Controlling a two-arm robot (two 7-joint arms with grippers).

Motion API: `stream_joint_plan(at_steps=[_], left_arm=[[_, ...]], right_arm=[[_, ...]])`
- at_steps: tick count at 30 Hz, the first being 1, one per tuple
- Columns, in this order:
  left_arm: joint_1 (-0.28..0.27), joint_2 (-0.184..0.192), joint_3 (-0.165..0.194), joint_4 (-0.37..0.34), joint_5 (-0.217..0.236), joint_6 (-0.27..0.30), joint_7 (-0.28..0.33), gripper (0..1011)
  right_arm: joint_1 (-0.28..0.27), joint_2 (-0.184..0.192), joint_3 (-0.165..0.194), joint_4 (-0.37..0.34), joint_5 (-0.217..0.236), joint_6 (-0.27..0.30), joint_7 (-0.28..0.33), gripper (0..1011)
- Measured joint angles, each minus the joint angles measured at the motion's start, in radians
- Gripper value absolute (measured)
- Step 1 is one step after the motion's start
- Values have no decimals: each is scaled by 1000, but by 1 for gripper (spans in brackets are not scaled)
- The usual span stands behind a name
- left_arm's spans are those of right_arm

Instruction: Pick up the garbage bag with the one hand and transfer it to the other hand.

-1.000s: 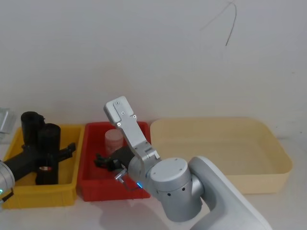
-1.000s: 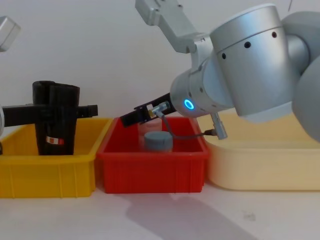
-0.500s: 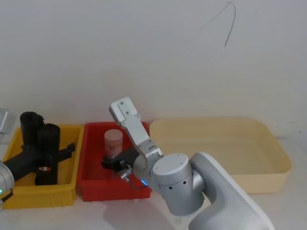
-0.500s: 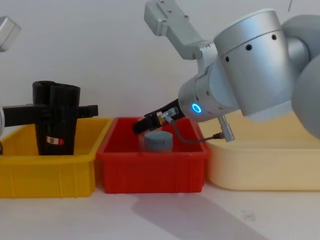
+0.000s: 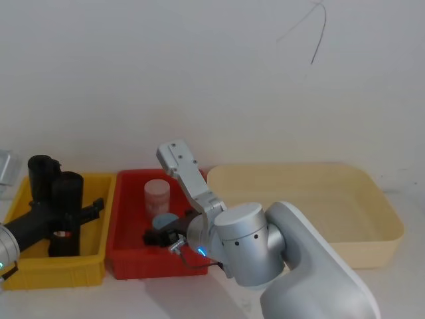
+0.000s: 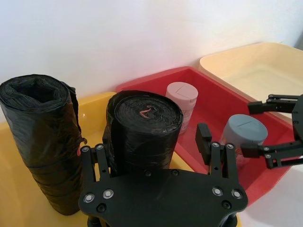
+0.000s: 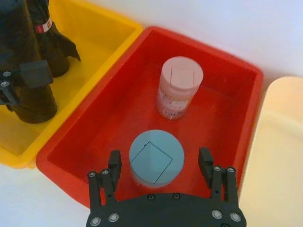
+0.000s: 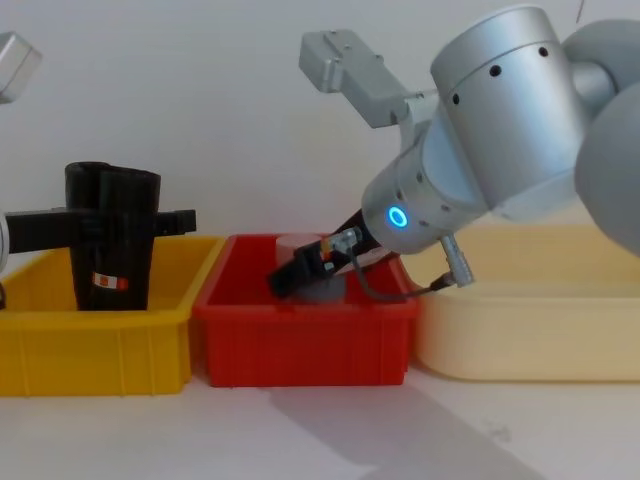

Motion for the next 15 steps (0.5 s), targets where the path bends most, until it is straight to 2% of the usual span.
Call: stream_joint_plan(at_steps=[6,15], left_arm=[[0,0,0,0,0,0,0,1001],[0,0,0,0,0,0,0,1002]], right_arm=[[12,-17,18,25,12,32,12,1001],[30,-40,38,66,20,40,16,1001]])
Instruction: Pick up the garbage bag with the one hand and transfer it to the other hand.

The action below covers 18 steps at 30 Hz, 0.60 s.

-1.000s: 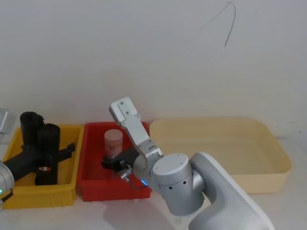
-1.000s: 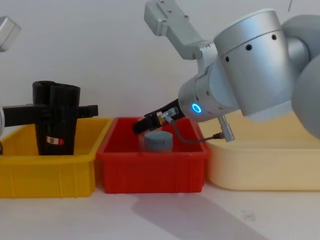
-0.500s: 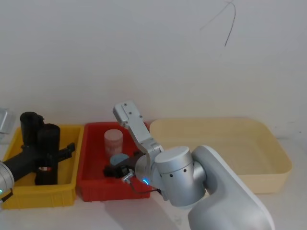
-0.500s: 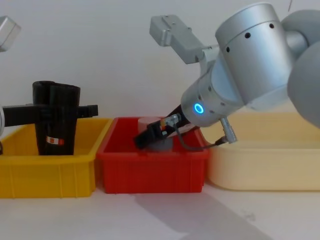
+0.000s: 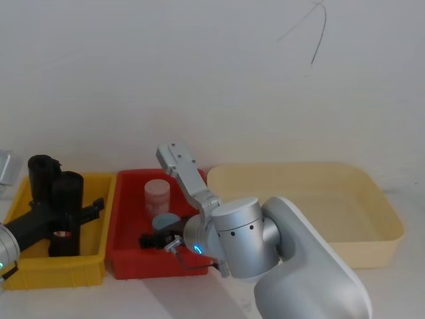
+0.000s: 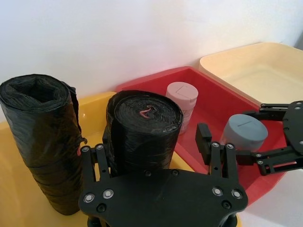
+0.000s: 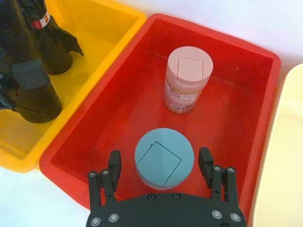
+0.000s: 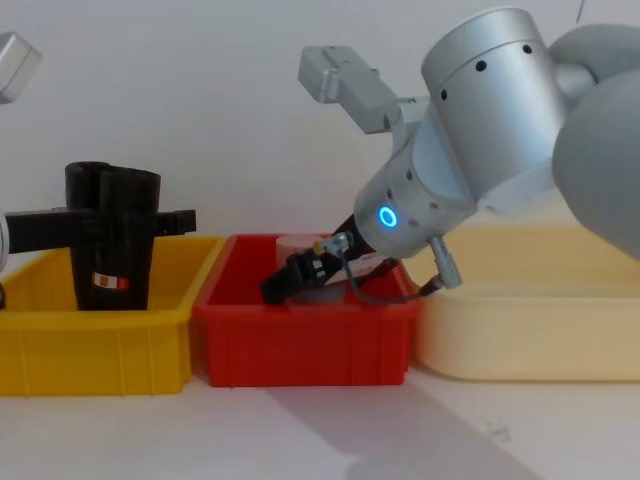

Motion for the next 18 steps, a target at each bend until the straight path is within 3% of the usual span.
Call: stream_joint_plan(at_steps=[3,15,18], left_arm=[[0,0,0,0,0,0,0,1001],[0,0,0,0,0,0,0,1002],[0,0,0,0,0,0,0,1002]], right_arm=[[4,-5,4,9,1,0,1,994],[12,-16,14,28,4,1,3,685],[13,-17,15,31,5,2,3,660]])
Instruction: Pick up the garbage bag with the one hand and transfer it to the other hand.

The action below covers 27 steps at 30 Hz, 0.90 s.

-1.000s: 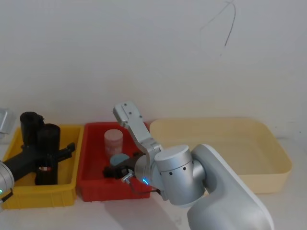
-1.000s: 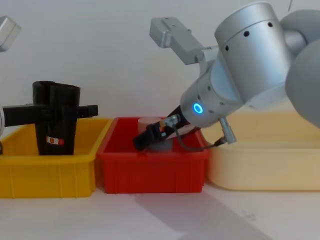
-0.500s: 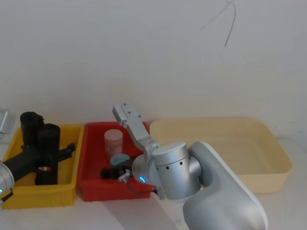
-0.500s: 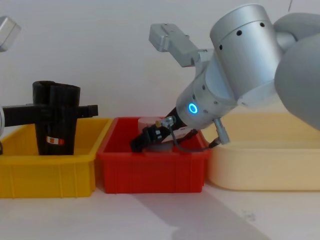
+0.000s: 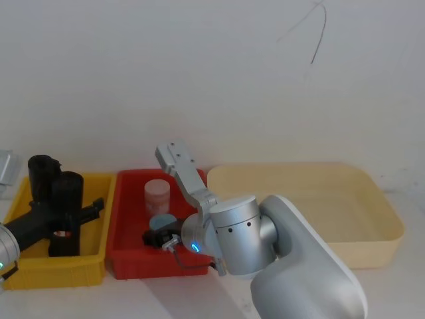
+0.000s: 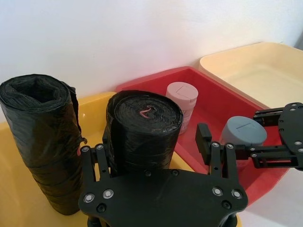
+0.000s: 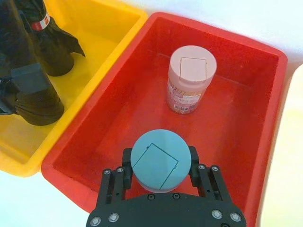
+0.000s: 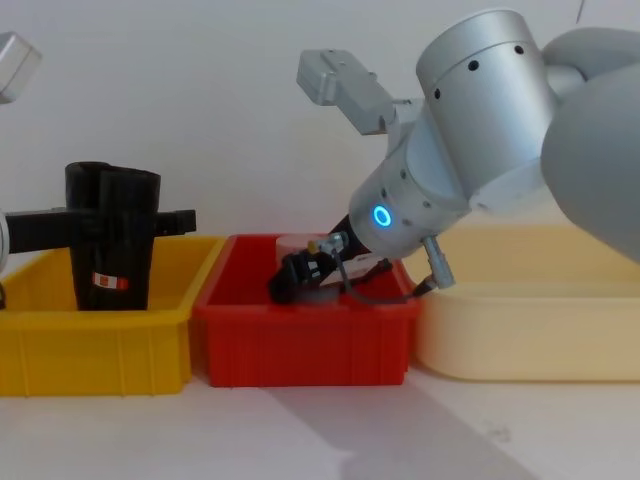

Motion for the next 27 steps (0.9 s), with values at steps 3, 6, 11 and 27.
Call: stream_joint_plan(at_steps=[3,6,11,27], left_arm=[[0,0,0,0,0,0,0,1002],[0,0,0,0,0,0,0,994],[0,0,0,0,0,0,0,907],[0,0,0,0,0,0,0,511]], right_arm=[[1,-1,1,2,0,0,0,660],[2,-2,2,4,1,0,0,660],[3,-3,3,6,1,0,0,661],[4,-5,4,9,1,0,0,661]])
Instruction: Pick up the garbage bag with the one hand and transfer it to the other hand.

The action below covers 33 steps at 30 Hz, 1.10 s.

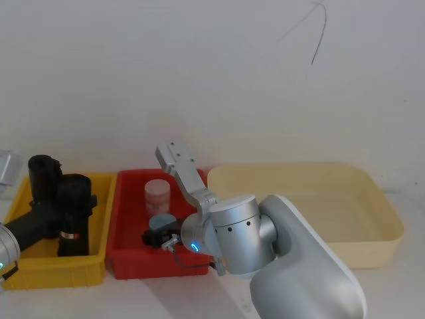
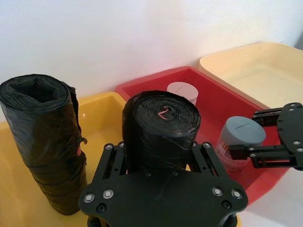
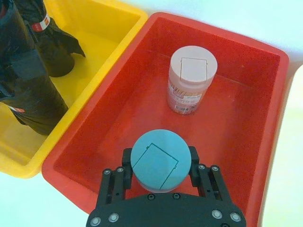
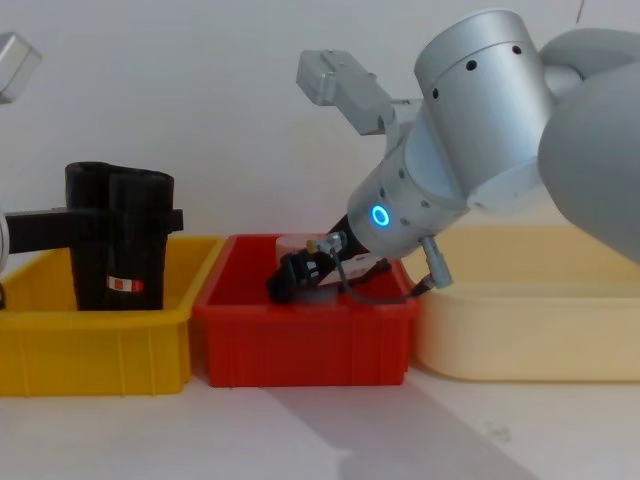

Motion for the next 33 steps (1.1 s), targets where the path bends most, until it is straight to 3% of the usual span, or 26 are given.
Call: stream_joint_plan(at_steps=[16,33], left_arm=[[0,0,0,0,0,0,0,429],[0,1,0,-1,-1,0,0,426]], right_arm=[[0,0,0,1,0,0,0,661],[-1,0,0,-1,0,0,0,660]])
